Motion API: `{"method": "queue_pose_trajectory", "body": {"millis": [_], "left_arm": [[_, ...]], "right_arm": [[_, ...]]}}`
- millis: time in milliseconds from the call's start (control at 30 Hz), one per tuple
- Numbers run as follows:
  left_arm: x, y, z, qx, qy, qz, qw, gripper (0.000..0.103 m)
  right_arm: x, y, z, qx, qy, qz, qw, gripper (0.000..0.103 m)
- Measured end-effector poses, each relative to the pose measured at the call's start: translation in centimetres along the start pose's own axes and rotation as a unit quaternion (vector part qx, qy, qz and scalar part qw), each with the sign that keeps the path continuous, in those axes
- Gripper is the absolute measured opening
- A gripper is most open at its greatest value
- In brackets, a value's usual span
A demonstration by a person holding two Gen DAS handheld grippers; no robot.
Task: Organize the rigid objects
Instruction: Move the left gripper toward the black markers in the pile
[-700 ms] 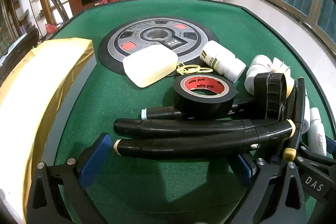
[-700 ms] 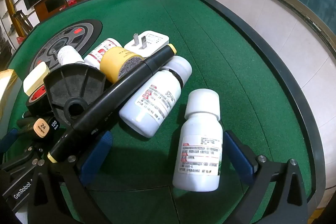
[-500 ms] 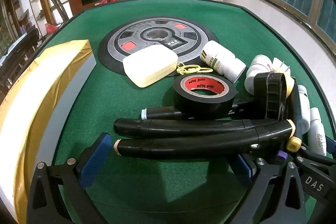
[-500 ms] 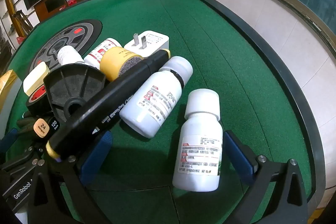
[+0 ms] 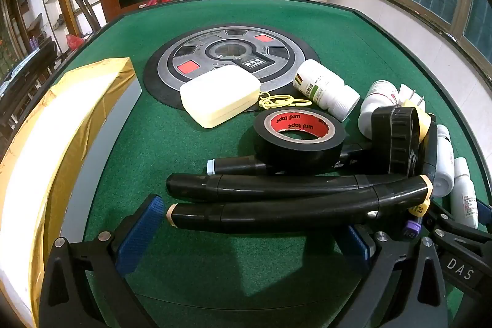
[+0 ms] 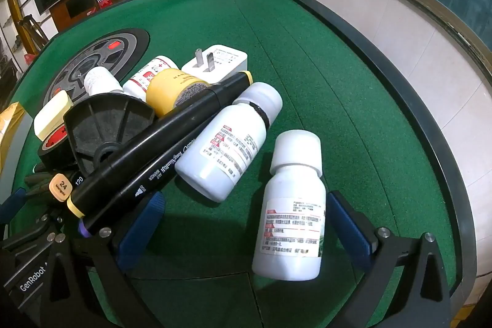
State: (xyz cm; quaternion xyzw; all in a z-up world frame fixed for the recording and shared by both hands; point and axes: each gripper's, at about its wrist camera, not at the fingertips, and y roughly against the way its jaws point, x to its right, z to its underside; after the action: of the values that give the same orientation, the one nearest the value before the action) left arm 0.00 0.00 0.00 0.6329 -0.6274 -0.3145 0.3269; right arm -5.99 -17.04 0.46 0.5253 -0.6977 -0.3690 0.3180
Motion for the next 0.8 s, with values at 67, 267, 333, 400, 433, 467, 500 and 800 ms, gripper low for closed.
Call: {"method": "queue_pose_trajectory", "body": {"millis": [67,267,333,400,433,467,500,800], "left_arm": [[0.0,0.0,0.0,0.0,0.0,0.0,1.0,0.103],[0.0,0.0,0.0,0.0,0.0,0.0,1.0,0.103],[0.0,0.0,0.0,0.0,0.0,0.0,1.0,0.103],[0.0,0.0,0.0,0.0,0.0,0.0,1.0,0.103],[0.0,0.0,0.0,0.0,0.002,0.0,1.0,0.103],[0.0,0.0,0.0,0.0,0.002,0.001,1.0,0.103],[0.0,0.0,0.0,0.0,0.0,0.001,1.0,0.103],[-0.4,1.3,1.1,-0.033,-0.055,0.038,0.9972,0.103]], "right_arm": [[0.0,0.0,0.0,0.0,0.0,0.0,1.0,0.103],[0.0,0.0,0.0,0.0,-0.001,0.0,1.0,0.103],[0.1,0.0,0.0,0.0,0.0,0.0,1.0,0.103],[0.1,0.1,0.0,0.0,-0.003,0.0,1.0,0.103],[0.2,0.1,0.0,0.001,-0.005,0.001,1.0,0.103],[0.2,0.1,0.0,0.0,-0.007,0.002,1.0,0.103],[0.2,0.1,0.0,0.0,-0.01,0.003,1.0,0.103],[0.2,-0.2,-0.4,-0.011,-0.006,0.003,1.0,0.103]]}}
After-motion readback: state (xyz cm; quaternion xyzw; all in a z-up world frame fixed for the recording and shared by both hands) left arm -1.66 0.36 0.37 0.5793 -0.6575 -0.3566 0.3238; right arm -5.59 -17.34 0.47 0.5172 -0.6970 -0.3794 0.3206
